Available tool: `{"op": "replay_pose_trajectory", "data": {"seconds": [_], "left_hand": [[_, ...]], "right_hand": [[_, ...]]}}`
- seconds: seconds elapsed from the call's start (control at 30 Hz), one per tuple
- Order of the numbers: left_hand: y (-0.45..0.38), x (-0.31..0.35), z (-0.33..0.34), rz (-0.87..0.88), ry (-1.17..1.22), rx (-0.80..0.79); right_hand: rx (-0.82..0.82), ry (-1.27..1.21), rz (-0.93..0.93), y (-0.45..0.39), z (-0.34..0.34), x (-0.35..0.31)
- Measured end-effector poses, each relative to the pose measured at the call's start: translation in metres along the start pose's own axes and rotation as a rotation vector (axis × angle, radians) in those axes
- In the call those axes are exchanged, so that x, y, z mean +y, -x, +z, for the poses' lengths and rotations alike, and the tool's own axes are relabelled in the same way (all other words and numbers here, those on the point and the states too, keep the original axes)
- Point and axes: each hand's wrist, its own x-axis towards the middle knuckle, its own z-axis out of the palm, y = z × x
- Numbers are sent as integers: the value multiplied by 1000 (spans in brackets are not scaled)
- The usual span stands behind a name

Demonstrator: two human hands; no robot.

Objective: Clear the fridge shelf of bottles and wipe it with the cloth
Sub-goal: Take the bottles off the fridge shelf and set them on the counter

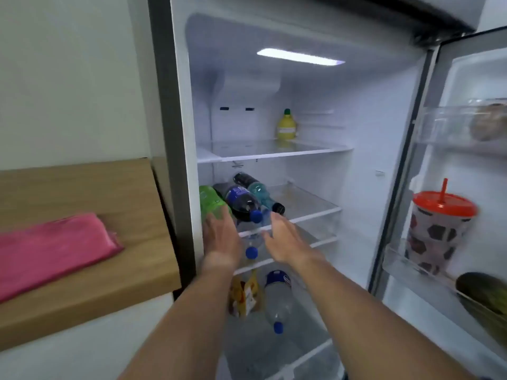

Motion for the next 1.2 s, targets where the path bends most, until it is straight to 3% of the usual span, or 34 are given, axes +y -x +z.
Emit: {"op": "replay_pose_trajectory", "data": {"seconds": [0.1,0.2,0.3,0.43,0.57,0.67,0.87,1.07,1.2], "left_hand": [[-20,-9,17,-64,49,27],[-30,-17,39,7,-7,89],[-31,-18,42,-8,-10,158],[-7,-18,33,-16,58,144],[29,-5,-6,-16,230,95],[43,8,-32,87,231,53],[72,25,-103,279,34,76],[92,39,-180,331,160,138],[96,38,-238,339,262,129]], "right_hand": [[-14,-79,44,-30,22,-5],[65,-148,136,-49,41,-9],[215,41,98,-53,50,-12],[244,56,41,-32,44,-20],[284,14,99,10,20,-34],[351,-43,118,39,-16,-50],[476,-54,133,89,-91,-73],[424,315,87,127,-151,-122],[344,373,33,148,-166,-156]]}}
